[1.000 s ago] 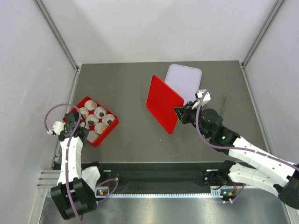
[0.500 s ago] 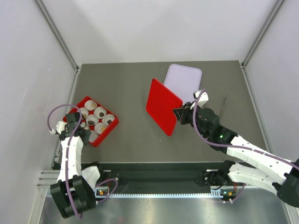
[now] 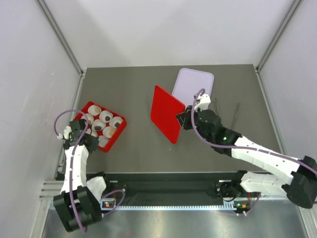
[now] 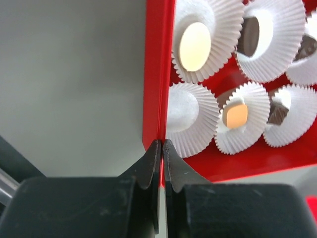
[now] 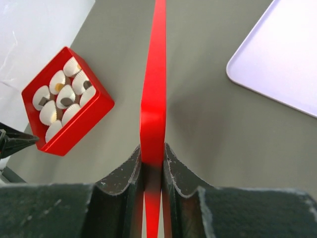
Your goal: Pack the chocolate
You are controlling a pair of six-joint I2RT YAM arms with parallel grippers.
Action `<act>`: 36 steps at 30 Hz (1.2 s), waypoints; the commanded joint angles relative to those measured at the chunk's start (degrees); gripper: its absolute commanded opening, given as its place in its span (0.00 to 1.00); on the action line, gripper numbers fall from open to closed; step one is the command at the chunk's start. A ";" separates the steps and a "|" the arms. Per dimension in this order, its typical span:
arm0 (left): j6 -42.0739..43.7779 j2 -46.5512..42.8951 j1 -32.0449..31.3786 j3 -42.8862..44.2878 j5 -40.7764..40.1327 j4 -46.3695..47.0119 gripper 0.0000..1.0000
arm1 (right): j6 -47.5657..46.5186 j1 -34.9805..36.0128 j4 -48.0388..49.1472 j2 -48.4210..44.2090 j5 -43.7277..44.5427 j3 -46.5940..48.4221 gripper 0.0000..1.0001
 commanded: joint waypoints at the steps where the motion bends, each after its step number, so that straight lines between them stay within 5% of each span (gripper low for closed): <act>1: 1.39 -0.54 0.20 -0.42 3.96 3.28 0.00 | -0.92 2.12 5.80 3.38 1.18 5.77 0.00; 17: 7.45 -1.34 -1.21 -2.44 16.97 7.15 0.00 | -17.45 5.90 10.55 13.76 10.58 16.50 0.00; 25: 7.98 -1.51 -1.39 0.01 19.52 5.40 0.01 | -23.86 6.51 18.45 13.58 4.26 14.48 0.00; 30: 8.25 -0.11 -1.39 5.11 19.88 1.19 0.51 | -37.54 9.50 24.17 17.35 3.82 16.66 0.00; 34: 5.09 2.00 -1.47 11.33 21.02 -0.32 0.70 | -44.16 10.82 26.81 21.39 4.52 20.53 0.00; 36: 4.91 4.28 -1.47 13.98 23.47 -0.49 0.71 | -48.45 11.69 27.95 23.68 4.96 22.46 0.00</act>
